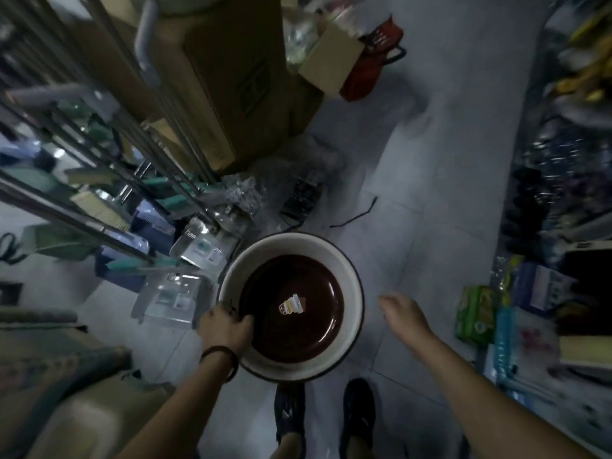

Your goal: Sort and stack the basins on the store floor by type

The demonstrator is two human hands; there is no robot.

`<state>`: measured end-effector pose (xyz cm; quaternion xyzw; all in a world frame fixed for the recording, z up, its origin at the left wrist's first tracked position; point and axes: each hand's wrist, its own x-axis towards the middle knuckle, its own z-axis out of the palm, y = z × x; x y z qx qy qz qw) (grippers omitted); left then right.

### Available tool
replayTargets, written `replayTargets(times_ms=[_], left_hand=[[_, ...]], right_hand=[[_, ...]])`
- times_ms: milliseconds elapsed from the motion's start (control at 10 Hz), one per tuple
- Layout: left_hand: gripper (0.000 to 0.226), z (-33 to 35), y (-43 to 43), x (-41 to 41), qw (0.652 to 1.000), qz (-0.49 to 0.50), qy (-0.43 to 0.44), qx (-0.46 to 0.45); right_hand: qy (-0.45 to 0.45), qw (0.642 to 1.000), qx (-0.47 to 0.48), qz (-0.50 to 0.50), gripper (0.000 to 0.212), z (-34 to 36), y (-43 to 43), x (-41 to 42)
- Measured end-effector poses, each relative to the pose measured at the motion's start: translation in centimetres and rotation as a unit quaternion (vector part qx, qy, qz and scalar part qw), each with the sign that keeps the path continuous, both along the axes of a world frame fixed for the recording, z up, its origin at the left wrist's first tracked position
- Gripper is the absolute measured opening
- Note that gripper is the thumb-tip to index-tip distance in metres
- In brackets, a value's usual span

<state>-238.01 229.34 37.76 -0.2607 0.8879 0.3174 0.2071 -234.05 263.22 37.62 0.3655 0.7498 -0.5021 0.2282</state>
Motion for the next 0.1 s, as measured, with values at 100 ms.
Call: replayTargets(times_ms=[100], left_hand=[[0.065,3.37,3.13,-0.16,0.994,-0.106,0.020,-0.012]], right_hand=[[0.040,0.998,0.055,0.005,0.026,5.60,1.83,1.22]])
